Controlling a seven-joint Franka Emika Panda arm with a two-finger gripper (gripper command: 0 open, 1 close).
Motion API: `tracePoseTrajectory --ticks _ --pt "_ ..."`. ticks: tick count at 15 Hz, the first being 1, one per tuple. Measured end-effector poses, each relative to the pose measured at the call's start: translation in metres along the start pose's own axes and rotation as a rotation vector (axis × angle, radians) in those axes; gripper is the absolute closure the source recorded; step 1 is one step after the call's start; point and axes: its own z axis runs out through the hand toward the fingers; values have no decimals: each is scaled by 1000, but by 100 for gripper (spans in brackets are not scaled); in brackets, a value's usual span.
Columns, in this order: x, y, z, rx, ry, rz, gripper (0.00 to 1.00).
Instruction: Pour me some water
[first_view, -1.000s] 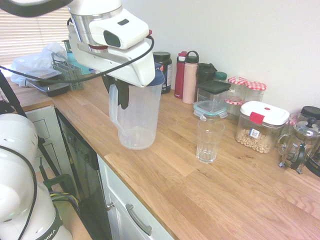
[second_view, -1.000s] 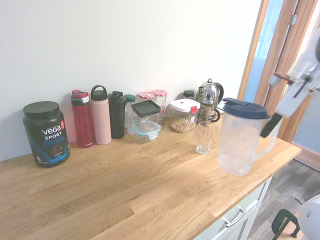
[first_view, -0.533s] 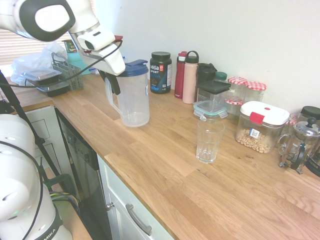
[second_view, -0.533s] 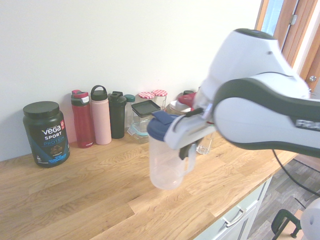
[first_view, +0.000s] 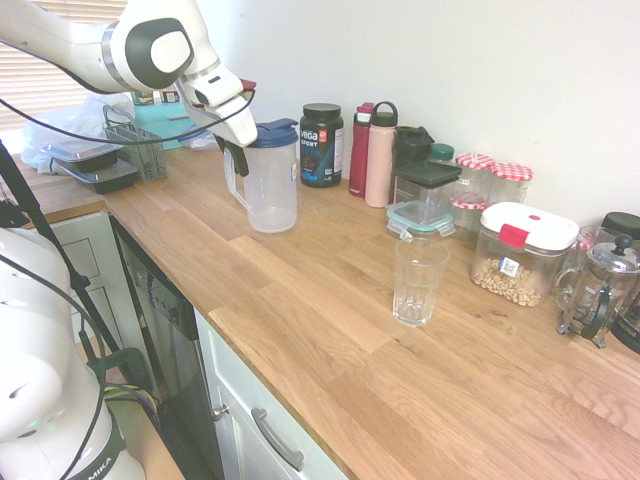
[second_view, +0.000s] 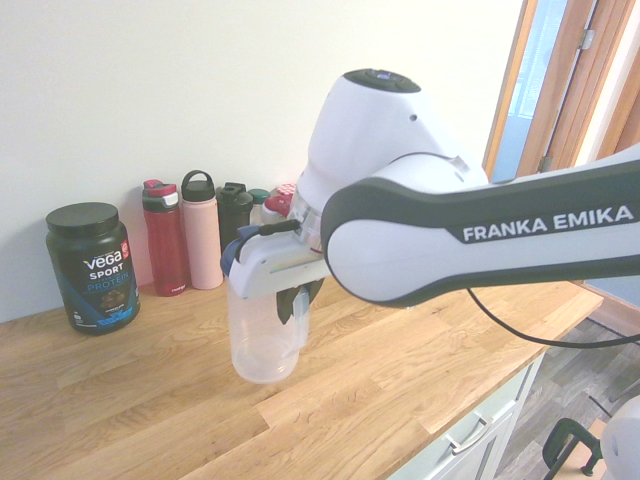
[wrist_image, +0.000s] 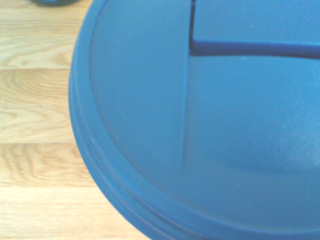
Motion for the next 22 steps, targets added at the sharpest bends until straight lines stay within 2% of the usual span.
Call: tracePoseTrajectory --ticks 3,4,16,19,22 --pt "-2 3 14 -2 8 -5 100" --pt "-2 4 17 -7 11 -2 0" --pt "-7 25 30 -26 10 7 0" --pt "-14 41 10 -117 -39 -71 0" --pt "11 84 -29 -213 -109 -143 0"
